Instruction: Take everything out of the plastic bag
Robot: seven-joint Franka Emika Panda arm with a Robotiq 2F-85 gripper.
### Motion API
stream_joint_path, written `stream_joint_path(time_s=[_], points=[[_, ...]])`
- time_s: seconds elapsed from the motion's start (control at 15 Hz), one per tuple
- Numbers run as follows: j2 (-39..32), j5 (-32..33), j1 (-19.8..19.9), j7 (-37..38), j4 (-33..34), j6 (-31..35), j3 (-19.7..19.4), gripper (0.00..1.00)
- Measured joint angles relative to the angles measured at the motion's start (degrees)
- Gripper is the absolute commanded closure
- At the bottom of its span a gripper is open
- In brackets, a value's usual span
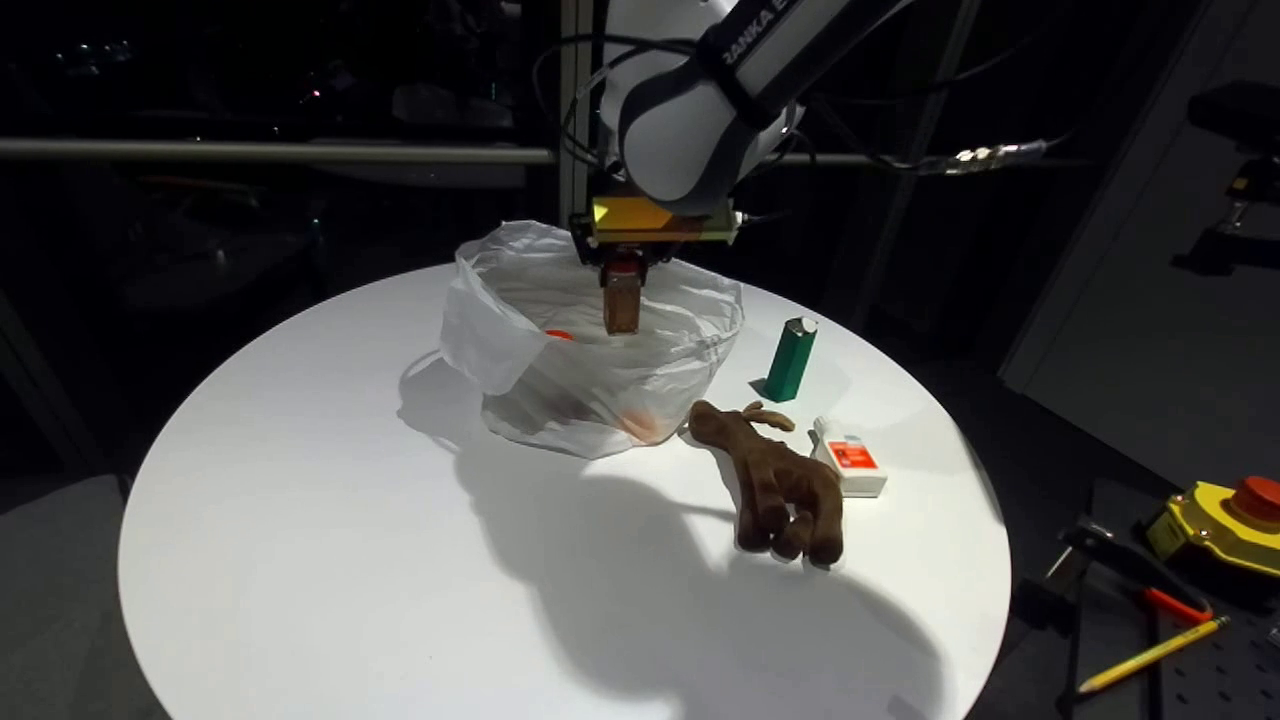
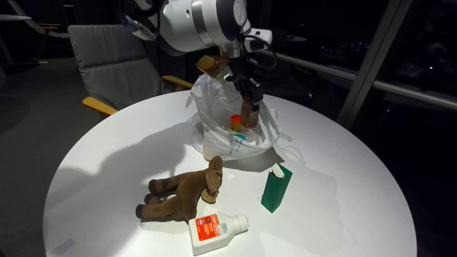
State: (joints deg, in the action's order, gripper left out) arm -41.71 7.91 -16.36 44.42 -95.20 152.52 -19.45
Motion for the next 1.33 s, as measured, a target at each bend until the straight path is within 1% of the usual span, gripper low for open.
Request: stream_joint_path(time_s=[0.2, 0.47, 0.6, 0.73, 0.87, 1.0, 1.33], points=[[8.48, 4.53, -1.34, -0.51, -8.6, -0.13, -0.03, 0.76], [19.24, 12.8, -3.38, -0.52, -21.14, -0.26, 0.33, 0.76], [24.31, 16.01, -3.45, -0.99, -27.38, -0.57, 2.1, 0.76], [27.94, 16.59, -2.72, -3.03, -31.97, -1.43, 5.16, 0.76], [29.36, 15.49, -1.18, -6.36, -34.37, -2.05, 9.32, 0.76], [28.87, 13.96, -0.01, -9.73, -34.85, -2.1, 13.13, 0.76], [24.57, 11.32, 0.14, -14.62, -32.19, -1.52, 19.4, 0.76]])
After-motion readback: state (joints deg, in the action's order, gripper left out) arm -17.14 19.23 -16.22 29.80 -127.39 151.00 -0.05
